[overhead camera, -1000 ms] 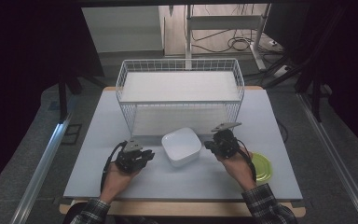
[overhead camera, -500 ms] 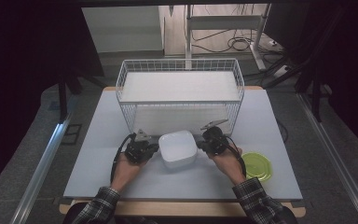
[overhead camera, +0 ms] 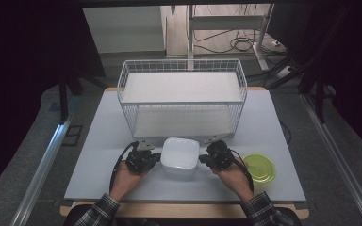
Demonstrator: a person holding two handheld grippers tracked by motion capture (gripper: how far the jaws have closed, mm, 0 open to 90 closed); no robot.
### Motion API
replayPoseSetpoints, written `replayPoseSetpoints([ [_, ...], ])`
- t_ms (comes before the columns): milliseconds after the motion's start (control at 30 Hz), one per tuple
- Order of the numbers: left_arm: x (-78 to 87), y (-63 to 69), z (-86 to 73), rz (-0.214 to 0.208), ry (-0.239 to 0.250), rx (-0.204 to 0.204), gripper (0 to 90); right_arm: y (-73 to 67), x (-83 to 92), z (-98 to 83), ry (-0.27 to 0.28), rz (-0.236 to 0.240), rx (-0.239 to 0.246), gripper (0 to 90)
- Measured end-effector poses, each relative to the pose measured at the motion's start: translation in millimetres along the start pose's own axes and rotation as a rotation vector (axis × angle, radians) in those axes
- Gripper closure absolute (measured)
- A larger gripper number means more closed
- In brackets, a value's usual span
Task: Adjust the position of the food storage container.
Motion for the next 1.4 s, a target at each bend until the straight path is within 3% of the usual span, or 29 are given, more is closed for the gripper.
replayPoseSetpoints([
  [233,5.0,10.3,-8.2,-0.007,-0.029,-0.021,81.4,-2.2,2.5,-4.2,-0.004,-0.001,0.007,89.0],
  [267,8.4,9.8,-7.7,-0.029,-0.015,-0.001,80.7,-2.9,3.6,-5.1,-0.004,0.003,0.005,89.0],
  [500,18.6,6.6,-9.0,-0.022,0.018,0.011,80.7,-7.1,31.3,-24.7,0.010,0.007,0.025,88.8],
  [600,19.2,7.5,-8.7,-0.020,0.024,0.005,80.6,-6.3,58.2,-52.1,0.019,0.011,-0.005,88.9],
  [733,17.6,9.7,-8.2,-0.021,0.020,-0.006,80.6,-4.6,79.3,-83.5,0.014,0.026,-0.045,88.8],
  [767,17.6,9.7,-8.2,-0.021,0.020,-0.006,80.6,-4.6,79.3,-83.5,0.014,0.026,-0.045,88.8],
  [833,18.0,8.8,-8.3,-0.017,0.022,-0.007,80.6,0.5,90.5,-104.4,-0.004,0.012,-0.063,88.8],
  [1067,20.0,4.7,-8.9,-0.012,0.029,0.006,80.6,20.7,109.6,-139.0,-0.048,-0.046,-0.118,88.7],
  [1167,20.0,4.1,-9.1,-0.011,0.029,0.004,80.6,31.4,113.5,-146.1,-0.061,-0.076,-0.136,88.6],
  [1400,18.2,4.5,-9.7,-0.011,0.021,-0.002,80.1,50.2,106.2,-147.8,-0.070,-0.091,-0.163,88.6],
])
Point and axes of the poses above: each handheld gripper's, and its own axes: x roughly backward along the jaws, z roughly out of its top, y roughly to its right, the point moved 8 cm from there along -x, roughly forward along the jaws, and after that the axes turned 6 degrees about -y, right-handed, at the moved point
